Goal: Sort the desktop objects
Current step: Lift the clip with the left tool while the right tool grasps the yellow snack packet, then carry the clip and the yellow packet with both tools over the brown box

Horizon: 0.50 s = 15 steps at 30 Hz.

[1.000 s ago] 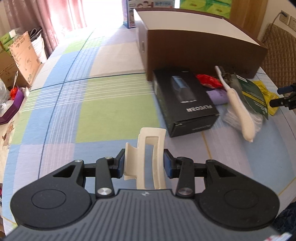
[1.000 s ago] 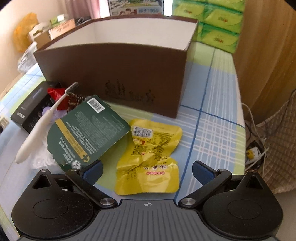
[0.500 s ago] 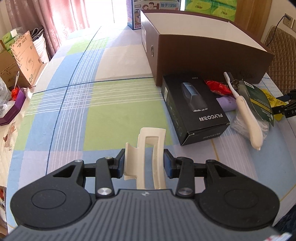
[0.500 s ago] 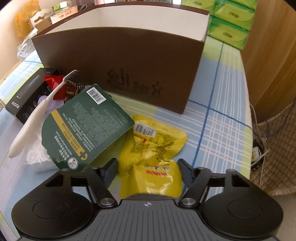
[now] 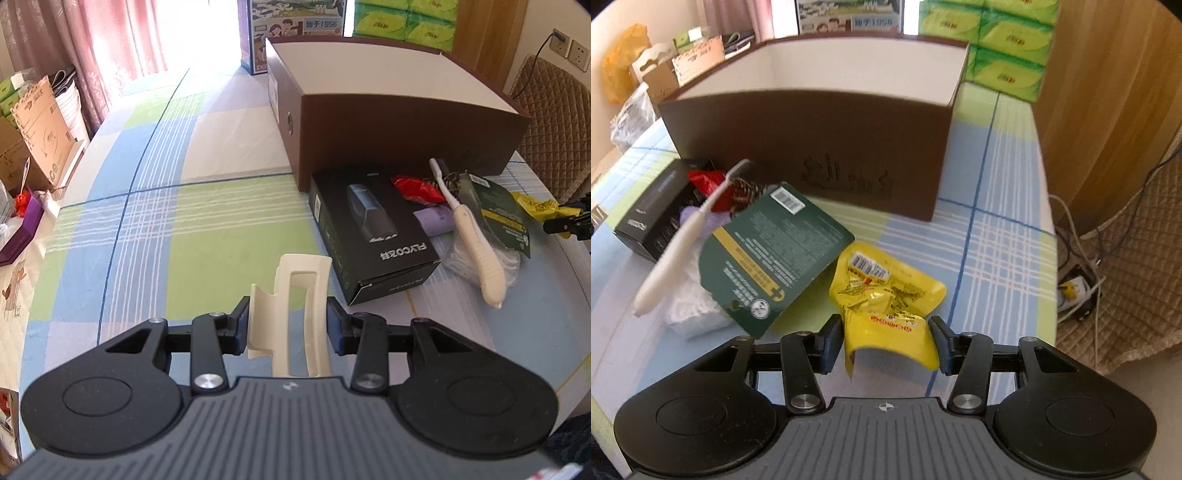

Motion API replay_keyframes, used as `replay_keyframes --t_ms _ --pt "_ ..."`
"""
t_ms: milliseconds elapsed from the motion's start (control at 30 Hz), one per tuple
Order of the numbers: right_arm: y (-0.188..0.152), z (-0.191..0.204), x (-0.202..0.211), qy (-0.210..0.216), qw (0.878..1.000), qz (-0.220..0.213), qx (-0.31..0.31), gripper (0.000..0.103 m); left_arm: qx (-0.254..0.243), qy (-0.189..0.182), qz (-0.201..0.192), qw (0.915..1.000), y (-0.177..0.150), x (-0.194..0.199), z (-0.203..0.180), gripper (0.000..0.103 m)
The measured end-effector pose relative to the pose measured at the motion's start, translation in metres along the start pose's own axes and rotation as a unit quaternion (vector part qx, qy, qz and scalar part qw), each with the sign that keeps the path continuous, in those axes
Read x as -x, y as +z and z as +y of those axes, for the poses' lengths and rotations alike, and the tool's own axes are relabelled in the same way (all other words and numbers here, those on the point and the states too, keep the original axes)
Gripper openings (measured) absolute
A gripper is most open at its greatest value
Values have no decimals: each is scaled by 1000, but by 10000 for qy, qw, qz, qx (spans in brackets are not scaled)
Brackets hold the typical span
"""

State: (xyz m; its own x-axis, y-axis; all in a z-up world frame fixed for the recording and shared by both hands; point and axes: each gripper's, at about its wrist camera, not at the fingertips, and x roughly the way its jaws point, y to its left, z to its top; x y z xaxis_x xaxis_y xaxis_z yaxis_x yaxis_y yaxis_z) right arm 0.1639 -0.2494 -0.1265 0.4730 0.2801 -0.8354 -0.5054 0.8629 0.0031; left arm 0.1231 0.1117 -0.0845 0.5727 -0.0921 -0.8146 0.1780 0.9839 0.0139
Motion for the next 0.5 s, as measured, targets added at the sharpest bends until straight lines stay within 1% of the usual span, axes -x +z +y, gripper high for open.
replay_keyframes --t_ms 333,500 --pt "-5 12 28 -10 9995 -293 -150 47 -106 -96 -144 9998 7 8 -4 36" --pt "2 19 46 21 9987 -492 -104 47 -181 -148 -230 9995 15 14 -7 36"
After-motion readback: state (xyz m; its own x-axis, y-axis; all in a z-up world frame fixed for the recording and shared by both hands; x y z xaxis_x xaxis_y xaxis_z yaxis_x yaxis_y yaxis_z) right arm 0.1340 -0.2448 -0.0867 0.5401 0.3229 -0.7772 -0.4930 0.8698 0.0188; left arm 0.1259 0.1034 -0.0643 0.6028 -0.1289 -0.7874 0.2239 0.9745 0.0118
